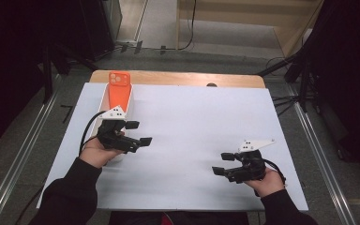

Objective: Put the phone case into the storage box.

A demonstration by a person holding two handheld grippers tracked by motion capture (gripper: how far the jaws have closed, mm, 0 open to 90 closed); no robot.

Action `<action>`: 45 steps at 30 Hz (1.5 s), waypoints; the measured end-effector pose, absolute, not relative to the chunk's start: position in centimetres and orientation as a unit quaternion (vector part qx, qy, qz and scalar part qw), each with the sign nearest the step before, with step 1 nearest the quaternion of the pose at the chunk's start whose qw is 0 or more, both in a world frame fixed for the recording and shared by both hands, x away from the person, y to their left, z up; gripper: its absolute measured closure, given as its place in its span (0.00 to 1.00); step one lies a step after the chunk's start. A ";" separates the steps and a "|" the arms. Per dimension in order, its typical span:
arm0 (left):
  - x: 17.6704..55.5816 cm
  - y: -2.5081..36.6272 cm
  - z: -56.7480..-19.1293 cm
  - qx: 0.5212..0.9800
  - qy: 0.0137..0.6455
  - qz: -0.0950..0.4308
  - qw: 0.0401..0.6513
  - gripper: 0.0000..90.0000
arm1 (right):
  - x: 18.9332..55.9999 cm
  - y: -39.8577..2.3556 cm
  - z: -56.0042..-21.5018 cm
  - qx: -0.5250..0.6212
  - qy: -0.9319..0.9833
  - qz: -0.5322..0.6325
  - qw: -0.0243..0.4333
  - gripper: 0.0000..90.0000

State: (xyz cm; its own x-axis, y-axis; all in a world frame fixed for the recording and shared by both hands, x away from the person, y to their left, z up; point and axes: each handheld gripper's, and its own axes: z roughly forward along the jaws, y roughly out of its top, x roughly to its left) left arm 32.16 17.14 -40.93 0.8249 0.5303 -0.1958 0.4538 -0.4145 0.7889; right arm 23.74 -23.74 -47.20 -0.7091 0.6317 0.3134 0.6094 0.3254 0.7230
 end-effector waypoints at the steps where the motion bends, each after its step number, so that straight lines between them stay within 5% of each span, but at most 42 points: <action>1: 32.1 17.1 -41.0 0.840 0.292 0.041 0.455 0.17 | 23.7 -23.7 -47.2 0.381 0.814 0.439 0.013 0.30; 45: 27.9 16.1 -44.9 0.881 0.221 0.034 0.417 0.17 | 23.7 -23.5 -47.4 0.374 0.820 0.434 0.002 0.30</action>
State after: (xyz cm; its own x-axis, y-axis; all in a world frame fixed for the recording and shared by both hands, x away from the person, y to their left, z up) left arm 27.91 16.06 -44.94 0.8996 0.4184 -0.1249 0.3617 -0.5539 0.7499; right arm 23.68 -23.48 -47.38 -0.7196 0.6154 0.3216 0.6122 0.3437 0.7121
